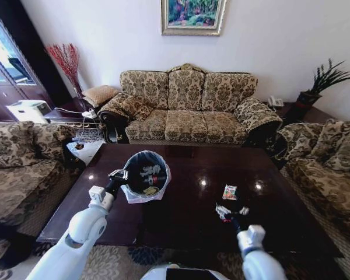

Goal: Move to the front of the table and place the trash on the table into the trash bin.

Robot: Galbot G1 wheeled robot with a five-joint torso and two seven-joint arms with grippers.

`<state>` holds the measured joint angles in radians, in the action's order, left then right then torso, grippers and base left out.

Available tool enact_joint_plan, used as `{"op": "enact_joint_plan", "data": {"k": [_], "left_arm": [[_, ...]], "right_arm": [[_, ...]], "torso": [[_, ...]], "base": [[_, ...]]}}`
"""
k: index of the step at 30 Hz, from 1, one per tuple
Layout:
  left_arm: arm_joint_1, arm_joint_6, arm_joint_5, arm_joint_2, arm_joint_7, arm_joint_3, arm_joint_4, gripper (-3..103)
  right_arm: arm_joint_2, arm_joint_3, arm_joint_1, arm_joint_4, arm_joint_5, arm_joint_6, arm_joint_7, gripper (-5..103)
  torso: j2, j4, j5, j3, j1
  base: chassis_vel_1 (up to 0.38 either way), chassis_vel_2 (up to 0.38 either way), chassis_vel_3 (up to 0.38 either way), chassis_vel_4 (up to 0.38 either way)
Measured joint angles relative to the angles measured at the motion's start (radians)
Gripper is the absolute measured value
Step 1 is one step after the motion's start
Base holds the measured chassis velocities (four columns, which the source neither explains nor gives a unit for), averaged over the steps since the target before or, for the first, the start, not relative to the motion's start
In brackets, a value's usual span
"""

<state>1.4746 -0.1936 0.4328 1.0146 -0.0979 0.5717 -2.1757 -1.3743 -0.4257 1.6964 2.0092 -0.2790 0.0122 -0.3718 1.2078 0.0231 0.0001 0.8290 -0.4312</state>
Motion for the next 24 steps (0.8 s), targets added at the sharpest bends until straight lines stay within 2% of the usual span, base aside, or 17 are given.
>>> {"op": "enact_joint_plan", "data": {"k": [1,4,7,13,14,16,17,19,24], "left_arm": [[0.0,0.001,-0.001,0.0,0.002,0.0,0.0,3],[0.001,0.005,-0.001,0.0,0.005,-0.001,0.0,3],[0.001,0.006,-0.001,0.0,0.006,-0.001,0.001,3],[-0.001,0.007,0.0,-0.004,0.008,-0.001,0.006,3],[-0.002,0.007,0.002,-0.005,0.011,-0.001,0.007,3],[-0.002,0.007,0.003,-0.005,0.013,-0.001,0.007,3],[-0.002,0.007,0.003,-0.005,0.013,-0.001,0.007,3],[0.0,0.008,0.006,-0.008,0.017,-0.001,0.01,3],[-0.002,0.011,0.007,-0.014,0.024,-0.006,0.019,3]], "right_arm": [[-0.018,0.037,-0.039,-0.056,-0.001,-0.058,-0.069,100],[0.006,0.117,-0.121,-0.155,-0.059,-0.122,-0.177,100],[-0.013,0.124,-0.155,-0.197,-0.081,-0.124,-0.192,100],[-0.025,0.146,-0.224,-0.273,-0.155,-0.102,-0.283,100],[-0.021,0.159,-0.25,-0.291,-0.183,-0.097,-0.354,100],[-0.027,0.163,-0.259,-0.285,-0.22,-0.082,-0.425,100],[-0.027,0.163,-0.259,-0.285,-0.22,-0.082,-0.425,100],[-0.044,0.163,-0.259,-0.256,-0.283,-0.049,-0.485,100],[-0.061,0.168,-0.272,-0.27,-0.35,-0.039,-0.516,100]], "torso": [[0.0,0.0003,-0.0003,0.0,0.0],[0.0,0.0009,-0.0004,0.0,0.0],[0.0,0.0004,-0.0001,0.0,0.0],[0.0,-0.0001,-0.0002,0.0,0.0],[0.0,-0.0001,-0.0003,0.0,0.0],[0.0,-0.0002,-0.0002,0.0,0.0],[0.0,-0.0002,-0.0002,0.0,0.0],[0.0,-0.0007,-0.0002,0.0,0.0],[0.0,0.0006,-0.0002,0.0,0.0]], "base": [[0.0,0.0,0.0,0.0],[-0.015,-0.017,-0.011,-0.007],[-0.048,-0.054,-0.039,-0.037],[-0.077,-0.076,-0.07,-0.071],[-0.08,-0.074,-0.096,-0.09],[-0.076,-0.064,-0.084,-0.082],[-0.072,-0.064,-0.073,-0.074],[-0.073,-0.042,-0.052,-0.041],[-0.015,-0.004,-0.006,-0.008]]}}
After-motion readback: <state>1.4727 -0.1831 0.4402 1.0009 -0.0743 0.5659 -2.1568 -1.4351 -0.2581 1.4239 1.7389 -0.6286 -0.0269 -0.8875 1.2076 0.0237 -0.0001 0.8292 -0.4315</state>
